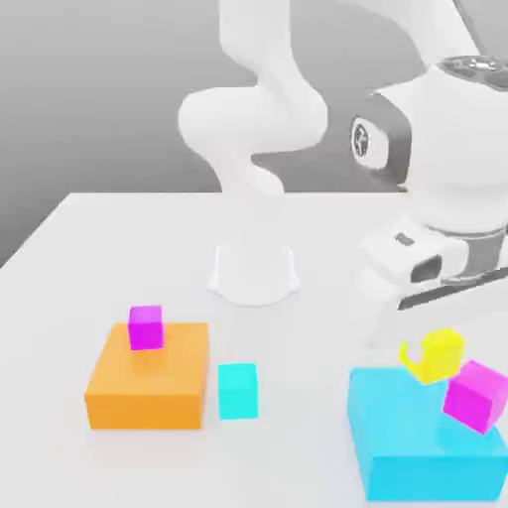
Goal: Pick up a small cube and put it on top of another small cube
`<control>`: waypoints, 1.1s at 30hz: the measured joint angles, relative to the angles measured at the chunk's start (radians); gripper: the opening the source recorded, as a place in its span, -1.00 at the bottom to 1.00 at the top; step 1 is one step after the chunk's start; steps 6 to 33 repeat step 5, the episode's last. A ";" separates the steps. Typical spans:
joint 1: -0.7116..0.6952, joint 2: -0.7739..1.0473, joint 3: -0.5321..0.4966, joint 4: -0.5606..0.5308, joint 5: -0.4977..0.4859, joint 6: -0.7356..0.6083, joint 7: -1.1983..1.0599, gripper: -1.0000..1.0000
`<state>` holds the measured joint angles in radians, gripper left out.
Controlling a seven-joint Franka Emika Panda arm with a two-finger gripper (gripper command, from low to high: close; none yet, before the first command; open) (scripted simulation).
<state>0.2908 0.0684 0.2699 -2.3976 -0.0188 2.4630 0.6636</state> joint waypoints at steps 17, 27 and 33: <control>0.001 0.057 -0.001 -0.004 -0.034 0.059 0.005 1.00; 0.001 0.057 -0.001 -0.004 -0.034 0.059 0.005 1.00; 0.001 0.057 -0.001 -0.004 -0.034 0.059 0.005 1.00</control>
